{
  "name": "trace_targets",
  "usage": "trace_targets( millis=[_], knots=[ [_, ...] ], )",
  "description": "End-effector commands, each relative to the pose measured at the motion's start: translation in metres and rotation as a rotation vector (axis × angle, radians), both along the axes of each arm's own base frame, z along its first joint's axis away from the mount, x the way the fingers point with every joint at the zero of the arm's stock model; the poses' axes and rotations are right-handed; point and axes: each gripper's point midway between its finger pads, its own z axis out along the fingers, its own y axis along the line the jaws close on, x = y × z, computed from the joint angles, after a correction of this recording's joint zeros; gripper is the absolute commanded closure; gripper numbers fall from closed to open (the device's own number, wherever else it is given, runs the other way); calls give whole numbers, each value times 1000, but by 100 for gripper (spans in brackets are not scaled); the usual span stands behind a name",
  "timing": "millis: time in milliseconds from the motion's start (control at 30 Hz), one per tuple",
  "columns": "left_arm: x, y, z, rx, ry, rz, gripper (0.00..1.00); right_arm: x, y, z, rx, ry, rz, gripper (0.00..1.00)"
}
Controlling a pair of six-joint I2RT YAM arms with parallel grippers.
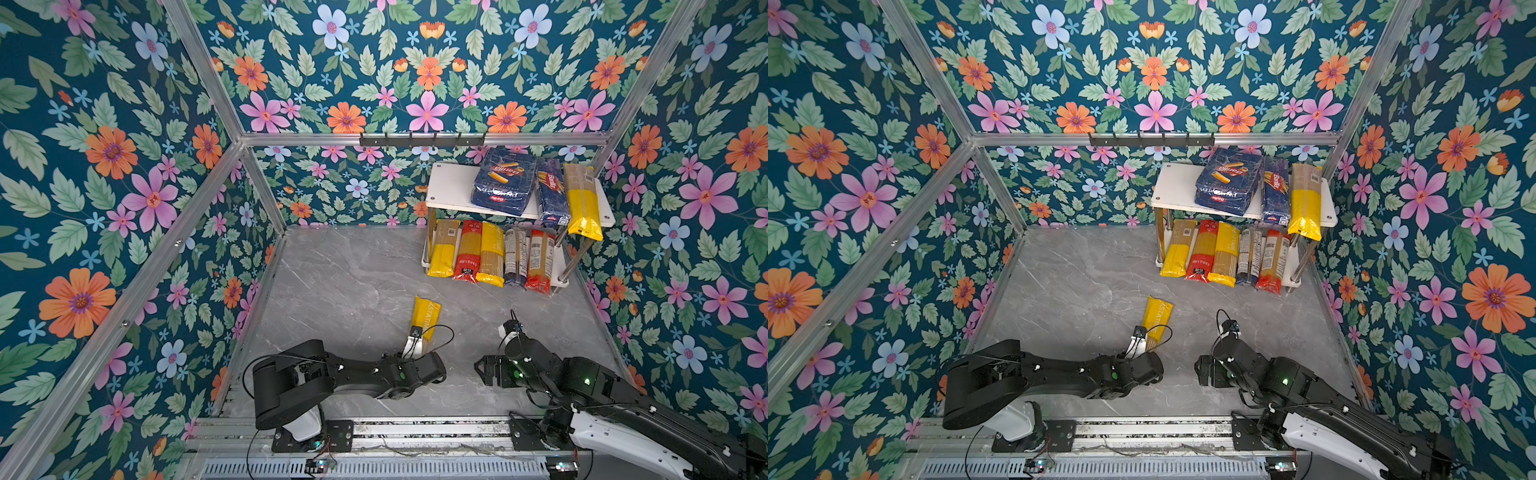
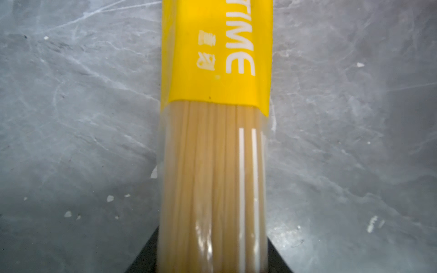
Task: Arrange pasta packages on shelves
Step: Pick up the pasta bag from the center of the table.
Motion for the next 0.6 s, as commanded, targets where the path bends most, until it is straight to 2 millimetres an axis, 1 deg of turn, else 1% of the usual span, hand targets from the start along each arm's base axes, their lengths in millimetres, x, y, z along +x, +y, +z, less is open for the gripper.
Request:
trace_targets(
  millis=[0,33,100,233,333,467,567],
  knots=[
    [-24,12,-22,63,138,-56,78,4,-1,1,-12,-7,-20,1],
    [-23,12,-19,60,131,-57,83,4,-1,1,-13,-7,-18,1],
    [-18,14,-11,54,108,-52,99,6,2,3,-15,-9,-15,1],
    [-8,22,8,32,54,-37,100,9,7,6,-20,-11,-7,1],
    [-1,26,27,-2,12,-27,100,12,11,9,-20,-17,-3,1],
    [7,31,62,-36,-53,-30,100,17,16,13,-13,-22,1,1],
    [12,36,88,-58,-101,-23,100,21,20,12,-5,-15,3,1]
  ],
)
